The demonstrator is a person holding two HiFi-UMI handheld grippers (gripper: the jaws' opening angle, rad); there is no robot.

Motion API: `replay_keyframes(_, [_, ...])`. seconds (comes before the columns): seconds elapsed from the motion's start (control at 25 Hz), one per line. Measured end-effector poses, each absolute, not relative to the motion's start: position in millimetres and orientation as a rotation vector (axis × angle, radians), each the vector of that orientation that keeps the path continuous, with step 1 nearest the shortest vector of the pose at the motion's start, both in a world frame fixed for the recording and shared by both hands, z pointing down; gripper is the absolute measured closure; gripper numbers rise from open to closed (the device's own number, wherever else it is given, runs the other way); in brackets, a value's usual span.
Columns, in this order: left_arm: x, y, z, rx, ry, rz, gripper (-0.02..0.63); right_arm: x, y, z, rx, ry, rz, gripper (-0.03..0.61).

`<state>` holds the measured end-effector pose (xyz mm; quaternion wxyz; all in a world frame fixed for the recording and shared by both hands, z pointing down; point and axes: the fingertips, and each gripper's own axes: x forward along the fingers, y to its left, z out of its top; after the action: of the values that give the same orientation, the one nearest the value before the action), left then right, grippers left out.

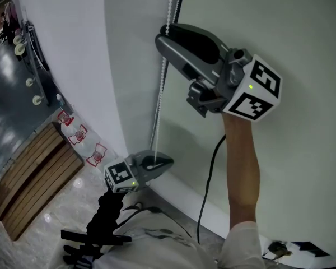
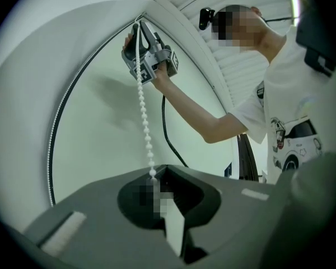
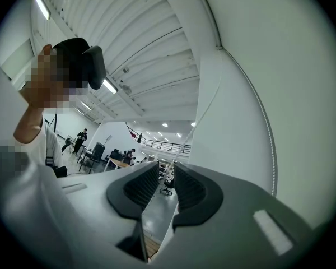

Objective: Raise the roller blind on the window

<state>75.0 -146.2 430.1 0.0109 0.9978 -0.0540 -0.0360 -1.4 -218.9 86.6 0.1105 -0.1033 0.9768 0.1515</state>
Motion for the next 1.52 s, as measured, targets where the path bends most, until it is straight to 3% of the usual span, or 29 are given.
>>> replay_keyframes(0.2, [77, -145, 432, 3.116, -0.159, -0.097, 0.617, -4, -218, 83, -0.282, 2.863, 0.395, 0.524])
replay_keyframes(0.28, [77, -145, 434, 3.115, -0.157, -0.091, 0.615, -4, -219, 84, -0.279, 2.865, 0.353, 0.57])
replay_keyframes(0.52, [75, -146, 436, 3.102, -0.161, -0.084, 0.615, -8, -218, 90, -0.219, 2.919, 0.18, 0.574])
replay_keyframes(0.96, [74, -151, 438, 3.093, -0.166, -0.085, 0.615, -1, -210, 96, -0.216, 2.977, 0.171, 0.575])
replay_keyframes(1.52, [64, -166, 402, 3.095, -0.206, -0.184, 0.615, -4, -206, 173, -0.279, 3.1, 0.096, 0.575])
